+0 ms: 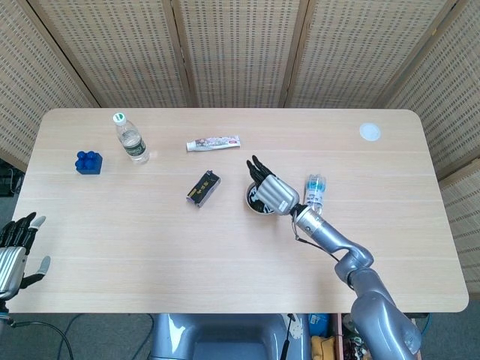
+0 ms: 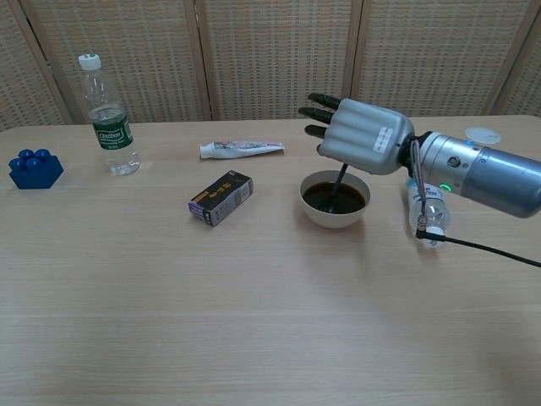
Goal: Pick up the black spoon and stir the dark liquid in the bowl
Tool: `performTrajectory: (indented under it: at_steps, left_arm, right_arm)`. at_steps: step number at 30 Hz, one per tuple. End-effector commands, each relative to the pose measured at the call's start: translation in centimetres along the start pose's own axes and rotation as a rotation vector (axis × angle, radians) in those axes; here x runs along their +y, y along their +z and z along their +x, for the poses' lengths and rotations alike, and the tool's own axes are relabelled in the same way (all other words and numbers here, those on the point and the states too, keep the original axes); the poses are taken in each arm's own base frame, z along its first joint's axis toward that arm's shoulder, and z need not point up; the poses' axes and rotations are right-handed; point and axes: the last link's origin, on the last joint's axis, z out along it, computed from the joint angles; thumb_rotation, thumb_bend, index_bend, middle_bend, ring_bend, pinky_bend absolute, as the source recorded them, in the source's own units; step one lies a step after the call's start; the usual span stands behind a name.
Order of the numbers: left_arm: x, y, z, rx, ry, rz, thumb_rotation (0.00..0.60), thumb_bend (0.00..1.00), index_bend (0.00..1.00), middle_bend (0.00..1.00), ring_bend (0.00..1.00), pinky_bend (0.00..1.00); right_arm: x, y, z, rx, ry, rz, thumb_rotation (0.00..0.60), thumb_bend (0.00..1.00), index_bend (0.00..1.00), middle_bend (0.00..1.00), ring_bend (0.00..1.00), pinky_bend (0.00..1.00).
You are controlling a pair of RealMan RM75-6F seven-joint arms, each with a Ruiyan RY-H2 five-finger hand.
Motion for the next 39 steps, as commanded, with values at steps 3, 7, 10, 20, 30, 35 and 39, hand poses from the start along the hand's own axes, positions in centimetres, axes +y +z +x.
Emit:
performTrajectory:
  at_steps: [3, 7, 10, 20, 30, 35, 39]
  left_arm:
    - [0.0, 0.0, 0.0, -0.002, 0.000, 0.002, 0.600, 0.44, 0.00, 0.00, 0.00, 0.00]
    - [0.1, 0.0, 0.0, -0.001, 0.001, 0.002, 0.600, 0.44, 0.00, 0.00, 0.00, 0.00]
    - [0.1, 0.1, -0.1, -0.004, 0.003, 0.002, 0.600, 0.44, 0.00, 0.00, 0.00, 0.00]
    - [0.4, 0.3, -0.1, -0.004, 0.001, 0.003, 0.600, 0.44, 0.00, 0.00, 0.00, 0.00]
    - [0.2, 0.2, -0.1, -0.006, 0.004, 0.015, 0.600, 0.44, 0.00, 0.00, 0.00, 0.00]
    - [0.1, 0.2, -0.1, -0.007, 0.005, 0.016, 0.600, 0.44, 0.00, 0.00, 0.00, 0.00]
    - [0.0, 0.1, -0.1, -0.007, 0.003, 0.016, 0.600, 0.44, 0.00, 0.00, 0.00, 0.00]
  right_arm:
    - [0.2, 0.1, -0.2, -0.010, -0.006, -0.001, 0.600, 0.66, 0.67, 0.28, 0.03, 0.00]
    - [0.5, 0.3, -0.4, -0.026, -0.011, -0.004, 0.600, 0.66, 0.67, 0.28, 0.03, 0.00]
    - [0.8, 0.4, -0.6, -0.038, -0.024, -0.002, 0.600, 0.66, 0.67, 0.28, 0.03, 0.00]
    - [1.7, 0.7, -1.1, -0.069, -0.033, -0.013, 0.600, 0.66, 0.67, 0.28, 0.03, 0.00]
    - [1.4, 1.8, -0.6, -0.071, -0.033, 0.001, 0.600, 0.66, 0.67, 0.28, 0.03, 0.00]
    - [0.5, 2.0, -0.3, -0.067, -0.028, 0.022, 0.600, 0.66, 0.67, 0.28, 0.03, 0.00]
    - [-0.3, 1.9, 0.0, -0.055, -0.022, 0.039, 0.600, 0.66, 0.67, 0.28, 0.03, 0.00]
